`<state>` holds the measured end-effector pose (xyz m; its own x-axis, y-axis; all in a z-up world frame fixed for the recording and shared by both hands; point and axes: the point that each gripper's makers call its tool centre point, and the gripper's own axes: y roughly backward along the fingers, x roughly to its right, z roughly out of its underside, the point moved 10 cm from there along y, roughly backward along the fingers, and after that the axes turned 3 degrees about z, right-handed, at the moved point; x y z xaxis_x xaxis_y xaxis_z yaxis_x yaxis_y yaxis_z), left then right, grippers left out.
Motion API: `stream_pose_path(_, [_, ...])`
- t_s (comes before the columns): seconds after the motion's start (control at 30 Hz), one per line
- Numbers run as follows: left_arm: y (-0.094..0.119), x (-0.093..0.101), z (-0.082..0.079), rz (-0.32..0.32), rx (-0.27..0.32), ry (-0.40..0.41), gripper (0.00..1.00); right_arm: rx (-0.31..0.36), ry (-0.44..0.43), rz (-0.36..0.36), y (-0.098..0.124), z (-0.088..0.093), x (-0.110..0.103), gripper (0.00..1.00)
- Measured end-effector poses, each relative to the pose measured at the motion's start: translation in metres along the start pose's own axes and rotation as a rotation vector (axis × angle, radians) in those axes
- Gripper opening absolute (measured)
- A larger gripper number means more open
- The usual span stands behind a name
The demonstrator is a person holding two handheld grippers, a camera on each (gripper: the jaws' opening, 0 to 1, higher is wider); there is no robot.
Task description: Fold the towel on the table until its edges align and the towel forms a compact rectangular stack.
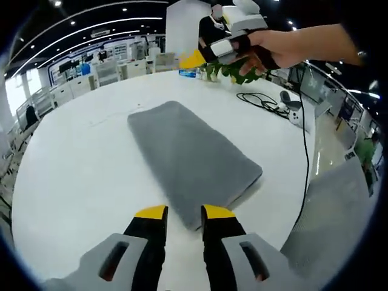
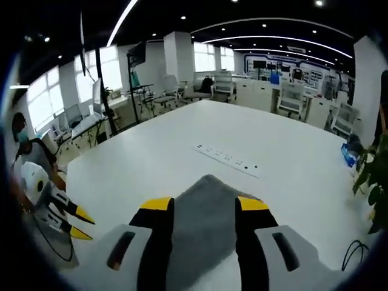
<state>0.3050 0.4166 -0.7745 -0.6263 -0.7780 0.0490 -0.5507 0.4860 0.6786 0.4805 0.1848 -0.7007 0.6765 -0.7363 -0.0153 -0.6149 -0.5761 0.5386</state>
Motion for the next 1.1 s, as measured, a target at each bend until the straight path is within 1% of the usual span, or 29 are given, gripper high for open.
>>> stream_pose_path(0.03, [0.0,-0.001,-0.001,0.009,-0.002,-0.005,0.21,-0.001,0.003,0.0,0.001,0.001,0.002,0.39])
stream_pose_path(0.1, [-0.001,-0.004,-0.005,0.007,-0.003,-0.007,0.21,0.0,0.005,-0.001,0.009,0.005,0.001,0.38])
stream_pose_path(0.2, [0.003,-0.001,-0.014,0.019,0.012,-0.025,0.21,-0.004,0.013,0.006,0.022,0.01,0.001,0.38])
stream_pose_path(0.3, [0.003,0.0,-0.024,0.036,0.029,-0.061,0.22,-0.007,0.015,0.013,0.027,0.012,0.006,0.37])
stream_pose_path(0.37, [0.001,0.0,-0.03,0.051,0.039,-0.104,0.24,-0.006,0.013,0.02,0.033,0.016,0.007,0.36])
stream_pose_path(0.4, [0.0,-0.001,-0.033,0.05,0.037,-0.117,0.25,-0.008,0.01,0.019,0.036,0.018,0.007,0.36])
stream_pose_path(0.47, [-0.001,-0.006,-0.036,0.024,0.021,-0.105,0.26,-0.015,0.021,0.018,0.039,0.022,0.007,0.35])
stream_pose_path(0.57, [-0.003,-0.01,-0.039,0.026,0.034,-0.076,0.26,-0.022,0.032,0.008,0.043,0.029,0.008,0.34])
stream_pose_path(0.67, [-0.006,-0.012,-0.039,0.023,0.021,-0.102,0.26,-0.034,0.035,0.004,0.048,0.039,0.004,0.34])
stream_pose_path(0.73, [-0.008,-0.014,-0.039,0.031,0.022,-0.101,0.26,-0.041,0.03,0.006,0.049,0.044,0.003,0.33])
stream_pose_path(0.9, [-0.011,-0.02,-0.041,0.06,0.064,-0.07,0.28,-0.054,0.034,0.002,0.053,0.055,-0.003,0.32])
stream_pose_path(1.0, [-0.018,-0.026,-0.042,0.061,0.06,-0.065,0.28,-0.066,0.054,-0.01,0.054,0.061,-0.007,0.28])
stream_pose_path(1.1, [-0.02,-0.028,-0.043,0.056,0.04,-0.093,0.28,-0.083,0.086,-0.03,0.051,0.068,-0.008,0.25])
